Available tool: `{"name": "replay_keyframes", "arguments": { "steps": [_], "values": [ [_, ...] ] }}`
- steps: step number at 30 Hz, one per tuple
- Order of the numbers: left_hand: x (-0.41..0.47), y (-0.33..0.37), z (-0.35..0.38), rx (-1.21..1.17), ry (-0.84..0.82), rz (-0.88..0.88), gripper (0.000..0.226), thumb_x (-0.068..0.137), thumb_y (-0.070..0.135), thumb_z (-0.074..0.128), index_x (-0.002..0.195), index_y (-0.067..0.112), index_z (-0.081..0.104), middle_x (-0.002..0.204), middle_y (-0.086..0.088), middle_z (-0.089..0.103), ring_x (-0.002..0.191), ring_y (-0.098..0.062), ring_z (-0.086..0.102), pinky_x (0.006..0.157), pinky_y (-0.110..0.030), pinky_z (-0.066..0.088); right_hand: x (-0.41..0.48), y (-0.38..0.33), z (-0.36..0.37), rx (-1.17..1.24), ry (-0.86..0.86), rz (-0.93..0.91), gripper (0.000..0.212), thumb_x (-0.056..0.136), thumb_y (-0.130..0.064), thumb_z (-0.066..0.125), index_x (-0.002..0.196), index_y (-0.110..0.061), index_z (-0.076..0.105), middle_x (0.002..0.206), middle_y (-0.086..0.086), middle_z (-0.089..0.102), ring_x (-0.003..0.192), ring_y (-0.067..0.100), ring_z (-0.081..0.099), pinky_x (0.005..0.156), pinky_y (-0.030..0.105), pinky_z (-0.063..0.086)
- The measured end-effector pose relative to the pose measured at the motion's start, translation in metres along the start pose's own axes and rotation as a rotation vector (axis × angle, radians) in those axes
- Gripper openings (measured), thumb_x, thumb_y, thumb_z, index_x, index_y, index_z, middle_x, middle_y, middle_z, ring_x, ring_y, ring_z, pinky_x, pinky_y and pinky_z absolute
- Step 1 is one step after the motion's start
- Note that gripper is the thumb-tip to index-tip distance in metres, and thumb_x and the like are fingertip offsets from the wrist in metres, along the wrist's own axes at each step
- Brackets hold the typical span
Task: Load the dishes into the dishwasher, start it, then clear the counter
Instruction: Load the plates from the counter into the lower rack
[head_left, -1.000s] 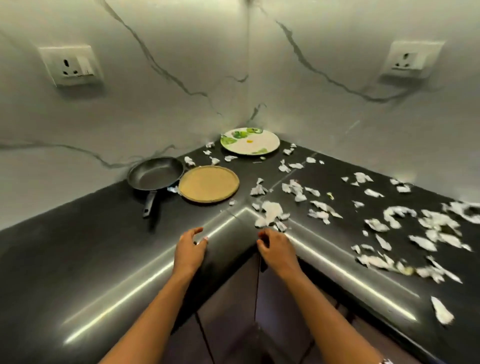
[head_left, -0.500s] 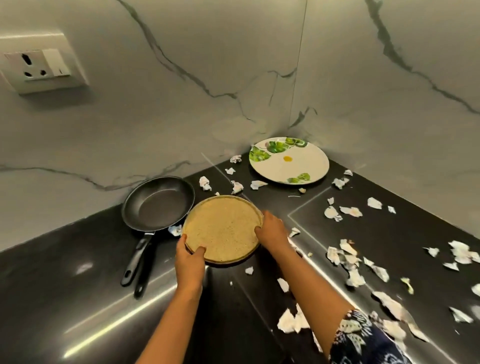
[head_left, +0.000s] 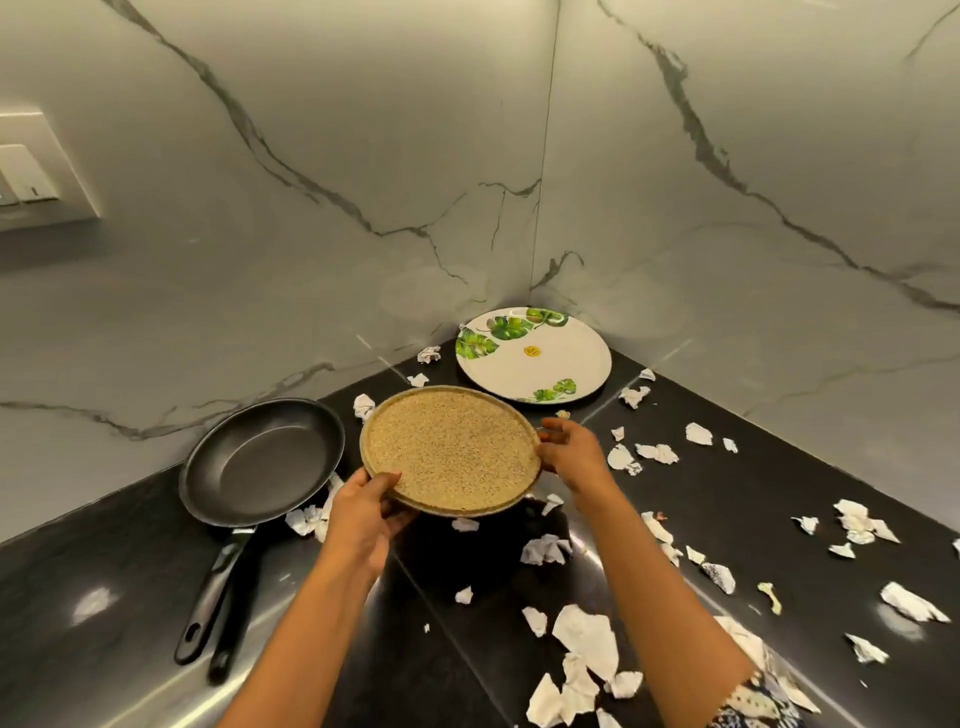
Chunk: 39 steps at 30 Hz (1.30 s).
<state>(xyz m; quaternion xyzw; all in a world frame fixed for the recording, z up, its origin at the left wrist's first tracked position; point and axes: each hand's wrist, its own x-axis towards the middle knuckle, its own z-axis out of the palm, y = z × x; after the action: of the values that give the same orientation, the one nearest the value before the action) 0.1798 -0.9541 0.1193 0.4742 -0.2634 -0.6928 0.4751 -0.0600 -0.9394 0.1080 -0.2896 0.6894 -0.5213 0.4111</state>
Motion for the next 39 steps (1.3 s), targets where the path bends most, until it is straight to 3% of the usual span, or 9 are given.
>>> {"name": "replay_keyframes", "arguments": {
  "steps": [6, 9, 14, 17, 21, 25, 28, 33, 39],
  "values": [
    [0.016, 0.007, 0.030, -0.066, 0.060, 0.008, 0.036, 0.093, -0.006, 0.042, 0.127, 0.005, 0.046, 0.118, -0.014, 0.055, 0.097, -0.024, 0.058, 0.062, -0.037, 0.053, 0.082, -0.009, -0.041, -0.025, 0.226, 0.092, 0.030, 0.087, -0.007, 0.058, 0.116, 0.000, 0.059, 0.096, 0.013, 0.061, 0.071, 0.017, 0.054, 0.060, 0.027, 0.042],
    [0.024, 0.008, 0.037, -0.083, 0.098, 0.034, 0.038, 0.094, -0.004, 0.041, 0.130, 0.007, 0.045, 0.121, -0.014, 0.055, 0.110, -0.028, 0.055, 0.069, -0.039, 0.050, 0.129, -0.013, -0.051, -0.089, 0.291, 0.175, 0.031, 0.087, -0.008, 0.054, 0.116, 0.001, 0.057, 0.102, 0.019, 0.058, 0.086, 0.030, 0.057, 0.068, 0.031, 0.043],
    [0.036, 0.000, 0.043, -0.099, 0.186, 0.076, 0.030, 0.093, -0.007, 0.040, 0.116, 0.009, 0.050, 0.108, -0.011, 0.058, 0.094, -0.022, 0.058, 0.076, -0.042, 0.051, 0.164, -0.010, -0.057, 0.219, 0.185, 0.297, 0.002, 0.087, -0.005, 0.052, 0.086, -0.006, 0.051, 0.081, 0.009, 0.052, 0.063, 0.021, 0.052, 0.045, 0.024, 0.050],
    [0.034, -0.004, 0.040, -0.096, 0.234, 0.097, 0.028, 0.092, -0.009, 0.039, 0.092, 0.016, 0.052, 0.092, -0.006, 0.059, 0.081, -0.017, 0.057, 0.059, -0.033, 0.059, 0.178, -0.014, -0.047, 0.328, 0.142, 0.389, 0.019, 0.084, -0.005, 0.063, 0.102, -0.003, 0.056, 0.101, 0.012, 0.062, 0.088, 0.029, 0.064, 0.064, 0.036, 0.056],
    [0.026, -0.003, 0.035, -0.113, 0.246, 0.120, 0.028, 0.091, -0.010, 0.039, 0.089, 0.015, 0.051, 0.091, -0.006, 0.058, 0.080, -0.019, 0.057, 0.046, -0.026, 0.056, 0.186, -0.029, -0.028, 0.433, 0.154, 0.441, 0.029, 0.086, 0.004, 0.059, 0.113, -0.005, 0.053, 0.107, 0.013, 0.060, 0.104, 0.033, 0.062, 0.082, 0.044, 0.053],
    [0.016, 0.010, 0.032, -0.106, 0.213, 0.159, 0.027, 0.091, -0.010, 0.039, 0.090, 0.014, 0.052, 0.092, -0.006, 0.058, 0.080, -0.018, 0.057, 0.048, -0.026, 0.056, 0.182, -0.037, -0.017, 0.615, 0.175, 0.354, 0.032, 0.092, -0.001, 0.048, 0.124, -0.006, 0.052, 0.116, 0.015, 0.061, 0.091, 0.033, 0.061, 0.071, 0.046, 0.054],
    [-0.004, 0.021, 0.025, -0.095, 0.181, 0.210, 0.026, 0.091, -0.009, 0.040, 0.090, 0.015, 0.052, 0.092, -0.005, 0.059, 0.080, -0.017, 0.057, 0.053, -0.027, 0.058, 0.147, -0.042, -0.015, 0.657, 0.229, 0.296, 0.033, 0.093, -0.001, 0.045, 0.124, -0.010, 0.053, 0.109, 0.010, 0.064, 0.072, 0.026, 0.062, 0.067, 0.041, 0.055],
    [-0.063, 0.035, 0.001, -0.068, 0.161, 0.263, 0.028, 0.092, -0.005, 0.041, 0.093, 0.020, 0.054, 0.091, 0.000, 0.060, 0.076, -0.014, 0.058, 0.054, -0.033, 0.054, 0.038, -0.028, -0.031, 0.674, 0.308, 0.093, 0.040, 0.090, 0.005, 0.050, 0.129, -0.007, 0.051, 0.122, 0.010, 0.059, 0.105, 0.028, 0.058, 0.087, 0.045, 0.050],
    [-0.165, 0.023, -0.063, -0.068, 0.084, 0.267, 0.027, 0.094, 0.000, 0.041, 0.106, 0.019, 0.054, 0.093, 0.002, 0.062, 0.081, -0.013, 0.060, 0.050, -0.023, 0.056, -0.154, 0.027, -0.064, 0.515, 0.536, -0.037, 0.032, 0.085, -0.008, 0.062, 0.117, -0.002, 0.057, 0.114, 0.016, 0.064, 0.100, 0.029, 0.061, 0.088, 0.046, 0.052]
  ]
}}
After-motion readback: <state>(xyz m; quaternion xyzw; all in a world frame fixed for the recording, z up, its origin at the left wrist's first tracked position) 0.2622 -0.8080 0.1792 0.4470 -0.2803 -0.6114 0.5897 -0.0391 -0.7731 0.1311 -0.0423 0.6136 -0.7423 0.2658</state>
